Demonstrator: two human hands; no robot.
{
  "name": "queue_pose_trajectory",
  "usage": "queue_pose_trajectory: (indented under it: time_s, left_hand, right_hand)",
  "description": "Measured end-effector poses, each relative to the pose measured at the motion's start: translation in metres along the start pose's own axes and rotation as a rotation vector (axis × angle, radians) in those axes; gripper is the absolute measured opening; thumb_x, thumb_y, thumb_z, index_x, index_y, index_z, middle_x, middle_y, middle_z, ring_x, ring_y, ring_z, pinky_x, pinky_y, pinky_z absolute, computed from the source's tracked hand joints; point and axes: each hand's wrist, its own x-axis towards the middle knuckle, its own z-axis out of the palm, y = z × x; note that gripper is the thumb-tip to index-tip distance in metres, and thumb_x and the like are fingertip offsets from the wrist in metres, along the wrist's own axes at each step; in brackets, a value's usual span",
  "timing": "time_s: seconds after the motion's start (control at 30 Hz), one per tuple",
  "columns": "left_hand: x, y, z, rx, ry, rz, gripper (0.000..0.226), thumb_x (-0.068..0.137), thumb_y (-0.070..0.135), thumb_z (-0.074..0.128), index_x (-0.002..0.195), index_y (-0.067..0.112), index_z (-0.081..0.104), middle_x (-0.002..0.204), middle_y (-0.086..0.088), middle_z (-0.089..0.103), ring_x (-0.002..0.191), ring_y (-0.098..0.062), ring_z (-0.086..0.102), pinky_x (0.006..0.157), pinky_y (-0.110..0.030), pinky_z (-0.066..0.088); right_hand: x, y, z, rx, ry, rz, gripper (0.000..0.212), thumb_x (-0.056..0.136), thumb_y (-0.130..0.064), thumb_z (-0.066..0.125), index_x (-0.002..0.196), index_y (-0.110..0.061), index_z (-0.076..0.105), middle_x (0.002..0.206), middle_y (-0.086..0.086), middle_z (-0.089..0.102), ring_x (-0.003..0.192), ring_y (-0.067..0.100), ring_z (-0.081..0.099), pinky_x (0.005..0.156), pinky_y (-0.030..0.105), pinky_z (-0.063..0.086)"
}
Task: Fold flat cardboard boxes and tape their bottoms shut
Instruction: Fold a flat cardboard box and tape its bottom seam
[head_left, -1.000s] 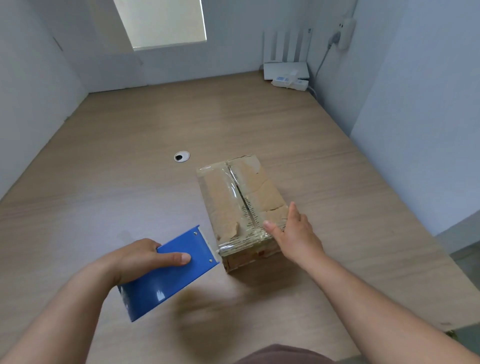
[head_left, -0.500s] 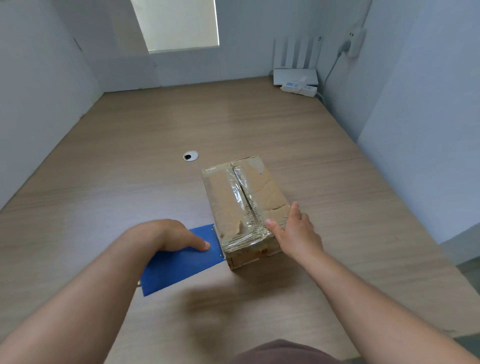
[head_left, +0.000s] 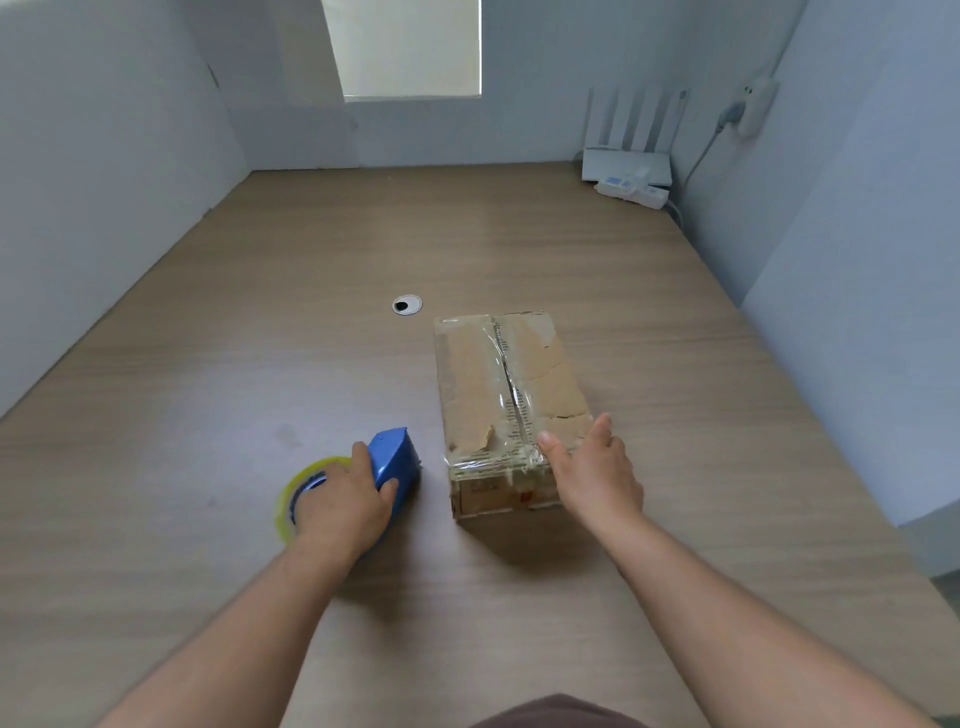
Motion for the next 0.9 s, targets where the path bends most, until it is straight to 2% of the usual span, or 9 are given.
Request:
queue_pose_trajectory:
  time_s: [0.07, 0.13, 0.23, 0.37, 0.57, 0.67, 0.77, 0.83, 0.9]
  left_hand:
    - [-0.006, 0.005, 0.004, 0.017, -0.001, -0.048, 0.068, 0.097, 0.053, 0.028, 0.151, 0.016, 0.009, 0.139, -0.018, 0.041, 0.124, -0.032, 0.046, 0.098, -0.039, 0.041]
    - [-0.016, 0.017, 0.007, -0.107, 0.074, -0.015, 0.069, 0.099, 0.051, 0.026, 0.153, 0.015, 0.003, 0.155, -0.018, 0.017, 0.143, -0.031, 0.019, 0.115, -0.042, 0.022]
    - [-0.027, 0.049, 0.008, -0.504, 0.176, 0.220, 0.067, 0.100, 0.046, 0.026, 0.153, 0.014, 0.001, 0.161, -0.003, 0.000, 0.148, -0.015, -0.001, 0.117, -0.027, 0.001]
    - [-0.022, 0.082, 0.007, -0.989, -0.071, 0.122, 0.067, 0.100, 0.048, 0.028, 0.153, 0.021, -0.002, 0.159, -0.002, 0.020, 0.144, -0.021, 0.022, 0.114, -0.031, 0.019]
    - [-0.021, 0.093, 0.012, -0.852, -0.095, -0.063, 0.095, 0.086, 0.073, 0.030, 0.153, 0.013, 0.001, 0.155, -0.011, 0.029, 0.136, -0.032, 0.037, 0.106, -0.045, 0.038]
    - [-0.019, 0.093, 0.016, -0.936, -0.088, -0.091, 0.080, 0.093, 0.064, 0.029, 0.154, 0.016, 0.007, 0.154, -0.009, 0.030, 0.137, -0.032, 0.036, 0.105, -0.050, 0.039]
    - [-0.018, 0.089, 0.021, -1.032, -0.083, -0.070, 0.068, 0.097, 0.056, 0.026, 0.154, 0.022, 0.013, 0.155, -0.007, 0.029, 0.141, -0.028, 0.029, 0.114, -0.044, 0.027]
    - [-0.018, 0.086, 0.022, -1.062, -0.064, -0.047, 0.063, 0.099, 0.054, 0.025, 0.153, 0.023, 0.016, 0.155, -0.005, 0.030, 0.142, -0.026, 0.028, 0.114, -0.040, 0.024]
    - [-0.016, 0.084, 0.020, -1.035, -0.071, -0.005, 0.062, 0.099, 0.053, 0.023, 0.154, 0.025, 0.014, 0.154, -0.006, 0.033, 0.140, -0.026, 0.032, 0.112, -0.040, 0.027]
  right_hand:
    - [0.000, 0.002, -0.001, 0.001, -0.002, -0.002, 0.091, 0.088, -0.066, 0.039, 0.151, -0.010, 0.005, 0.147, 0.015, 0.033, 0.133, 0.033, 0.035, 0.102, 0.047, 0.033]
    - [0.000, 0.005, -0.001, -0.003, -0.008, -0.011, 0.091, 0.089, -0.067, 0.038, 0.151, -0.010, 0.004, 0.147, 0.014, 0.033, 0.133, 0.033, 0.036, 0.102, 0.048, 0.034]
    - [0.000, 0.007, -0.003, -0.008, -0.020, -0.035, 0.091, 0.089, -0.067, 0.035, 0.151, -0.009, 0.003, 0.148, 0.014, 0.033, 0.133, 0.033, 0.036, 0.102, 0.048, 0.033]
    - [0.002, 0.008, -0.008, -0.025, -0.062, -0.047, 0.093, 0.088, -0.070, 0.031, 0.151, -0.010, 0.000, 0.150, 0.014, 0.031, 0.135, 0.032, 0.034, 0.104, 0.048, 0.031]
    - [-0.004, -0.005, -0.003, -0.160, -0.078, 0.009, 0.127, 0.062, -0.091, 0.041, 0.150, -0.007, 0.002, 0.148, 0.011, 0.031, 0.136, 0.028, 0.032, 0.101, 0.049, 0.033]
    - [0.001, 0.005, -0.005, -0.073, -0.024, -0.060, 0.087, 0.079, -0.074, 0.047, 0.137, -0.011, 0.029, 0.137, 0.009, 0.045, 0.127, 0.029, 0.042, 0.097, 0.047, 0.038]
    - [0.007, 0.019, -0.011, -0.007, -0.012, -0.149, 0.044, 0.095, -0.053, 0.040, 0.115, -0.016, 0.048, 0.120, 0.007, 0.058, 0.115, 0.030, 0.052, 0.093, 0.043, 0.041]
    - [0.011, 0.026, -0.017, 0.054, -0.024, -0.194, 0.031, 0.098, -0.045, 0.037, 0.095, -0.017, 0.050, 0.103, 0.007, 0.062, 0.105, 0.033, 0.056, 0.090, 0.043, 0.042]
    - [0.017, 0.030, -0.026, 0.010, -0.039, -0.246, 0.034, 0.100, -0.042, 0.033, 0.092, -0.015, 0.052, 0.100, 0.010, 0.064, 0.102, 0.034, 0.057, 0.088, 0.042, 0.043]
